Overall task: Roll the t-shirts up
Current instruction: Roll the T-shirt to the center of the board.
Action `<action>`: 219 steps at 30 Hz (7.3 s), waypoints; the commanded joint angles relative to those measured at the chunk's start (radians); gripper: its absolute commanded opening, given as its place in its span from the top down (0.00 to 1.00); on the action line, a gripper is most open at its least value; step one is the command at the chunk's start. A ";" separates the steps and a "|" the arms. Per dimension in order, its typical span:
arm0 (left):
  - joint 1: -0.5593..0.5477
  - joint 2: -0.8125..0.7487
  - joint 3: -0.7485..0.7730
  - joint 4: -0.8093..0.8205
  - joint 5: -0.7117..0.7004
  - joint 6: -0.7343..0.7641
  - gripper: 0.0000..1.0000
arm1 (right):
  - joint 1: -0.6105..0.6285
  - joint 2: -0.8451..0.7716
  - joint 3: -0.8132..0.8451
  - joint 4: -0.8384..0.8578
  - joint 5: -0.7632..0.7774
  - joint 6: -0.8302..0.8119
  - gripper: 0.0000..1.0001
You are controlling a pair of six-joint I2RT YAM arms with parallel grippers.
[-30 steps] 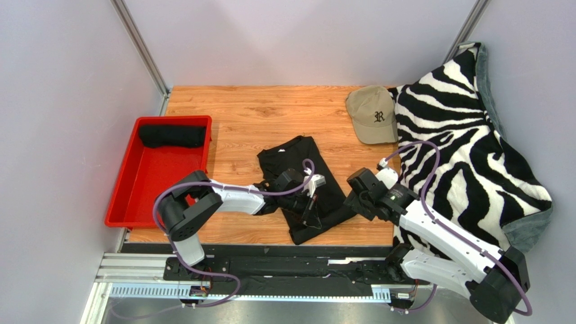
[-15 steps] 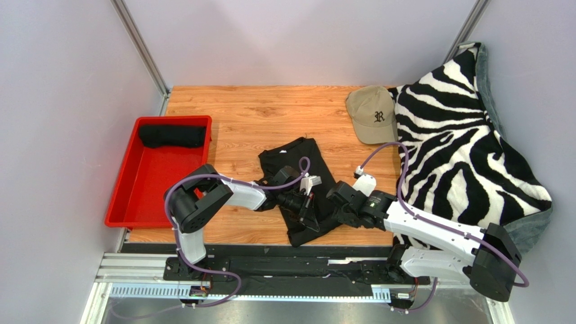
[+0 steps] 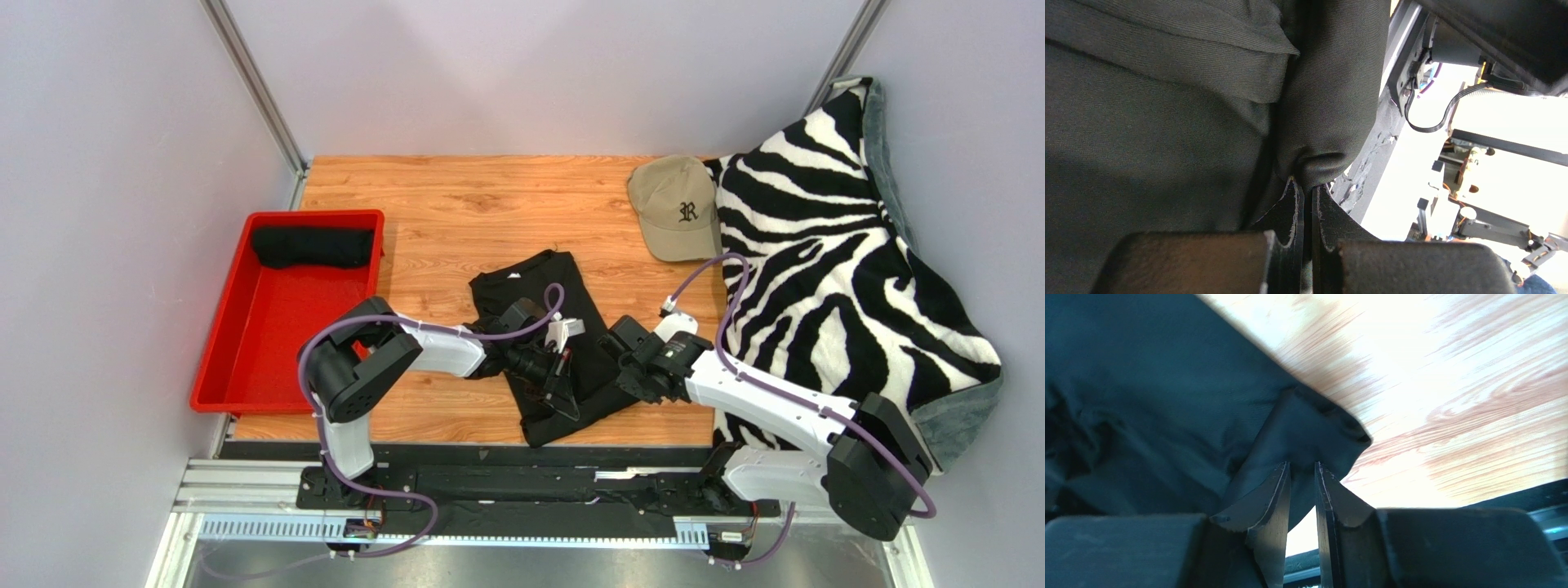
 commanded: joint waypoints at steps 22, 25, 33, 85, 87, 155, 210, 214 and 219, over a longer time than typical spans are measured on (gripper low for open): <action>-0.195 -0.374 0.094 -0.358 -0.669 0.312 0.40 | -0.212 0.235 0.098 -0.020 -0.164 -0.079 0.79; -0.301 -0.377 0.125 -0.397 -0.855 0.358 0.39 | -0.225 0.250 0.104 -0.019 -0.186 -0.093 0.79; -0.522 -0.256 0.226 -0.412 -1.243 0.466 0.36 | -0.256 0.286 0.107 -0.011 -0.244 -0.113 0.79; -0.189 -0.108 0.091 -0.141 -0.342 0.265 1.00 | -0.207 -0.154 0.037 -0.027 -0.164 -0.073 0.47; -0.148 -0.085 0.085 -0.106 -0.230 0.225 1.00 | -0.175 -0.170 0.004 -0.013 -0.161 -0.045 0.47; -0.040 0.068 0.072 0.057 0.025 0.035 1.00 | -0.130 -0.046 -0.080 0.116 -0.048 0.165 0.28; -0.471 -0.208 0.198 -0.400 -0.996 0.499 0.43 | -0.255 0.424 0.144 -0.177 -0.157 0.079 1.00; -0.551 -0.133 0.287 -0.458 -1.162 0.549 0.28 | -0.256 0.445 0.150 -0.168 -0.167 0.070 1.00; -0.618 -0.047 0.347 -0.493 -1.297 0.613 0.25 | -0.262 0.464 0.148 -0.155 -0.177 0.062 1.00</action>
